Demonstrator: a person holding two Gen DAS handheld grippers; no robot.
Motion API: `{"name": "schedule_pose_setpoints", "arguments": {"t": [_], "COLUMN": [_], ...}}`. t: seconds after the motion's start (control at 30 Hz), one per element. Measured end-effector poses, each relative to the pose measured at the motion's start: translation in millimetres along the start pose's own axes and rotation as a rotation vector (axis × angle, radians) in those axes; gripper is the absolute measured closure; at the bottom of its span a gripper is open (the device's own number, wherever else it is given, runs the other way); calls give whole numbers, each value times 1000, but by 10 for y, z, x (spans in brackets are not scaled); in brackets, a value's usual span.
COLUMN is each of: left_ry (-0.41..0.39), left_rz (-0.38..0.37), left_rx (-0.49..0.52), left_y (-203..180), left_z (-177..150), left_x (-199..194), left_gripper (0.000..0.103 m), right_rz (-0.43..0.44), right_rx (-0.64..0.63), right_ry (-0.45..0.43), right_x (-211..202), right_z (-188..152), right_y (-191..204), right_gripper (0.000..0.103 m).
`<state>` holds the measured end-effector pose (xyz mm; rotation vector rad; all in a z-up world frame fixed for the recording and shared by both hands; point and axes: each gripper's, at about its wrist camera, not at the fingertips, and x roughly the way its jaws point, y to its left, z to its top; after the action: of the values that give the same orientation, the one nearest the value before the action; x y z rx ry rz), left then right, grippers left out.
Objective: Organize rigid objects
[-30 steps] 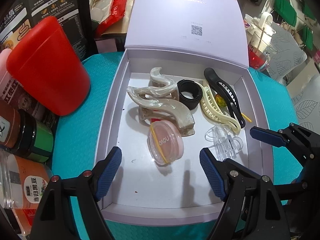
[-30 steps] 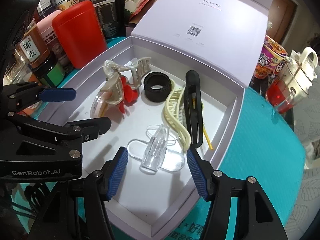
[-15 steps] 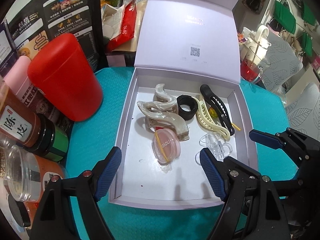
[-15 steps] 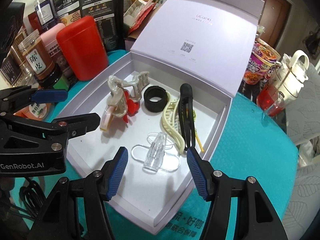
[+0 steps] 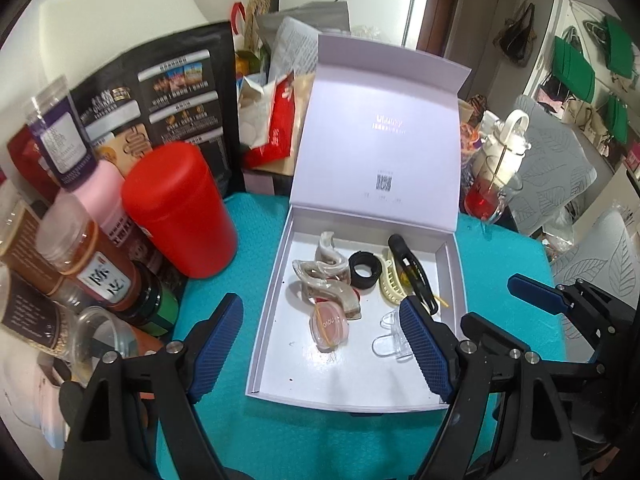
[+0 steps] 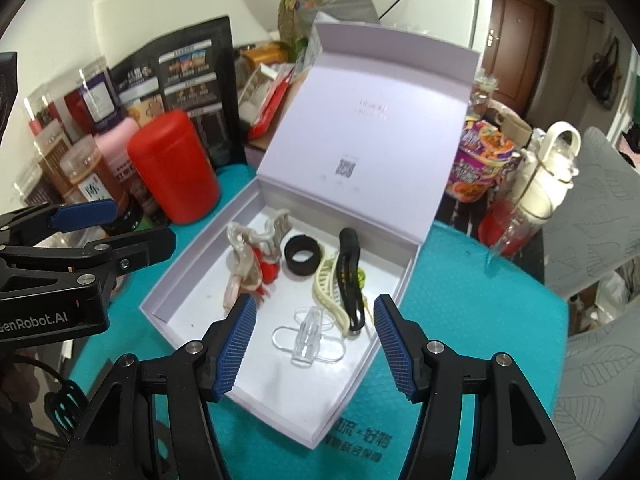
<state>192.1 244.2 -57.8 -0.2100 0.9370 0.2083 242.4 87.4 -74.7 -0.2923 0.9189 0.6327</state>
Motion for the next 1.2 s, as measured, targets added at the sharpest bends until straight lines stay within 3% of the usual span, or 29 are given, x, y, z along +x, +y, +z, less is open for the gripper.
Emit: {"name": "schedule_pose_setpoints", "arguments": {"t": [0.33,0.63,1.2], "left_ry": [-51,-68,-103], "left_rz": [13,26,54], "left_rx": [4,24,-9], "left_y": [-165,-402,-1000], "left_z": [-50,-251,-851], "left_x": [-589,-1051,-1805], "left_gripper": [22,22,22], "right_rz": [-23,-38,-12], "right_rx": [15,27,39], "right_ry": [-95,-159,-153], "right_x": [-705,-1316,-2152], "right_z": [-48,-290,-964], "right_y": [-31,-70,-318], "right_gripper": [36,31,28]}}
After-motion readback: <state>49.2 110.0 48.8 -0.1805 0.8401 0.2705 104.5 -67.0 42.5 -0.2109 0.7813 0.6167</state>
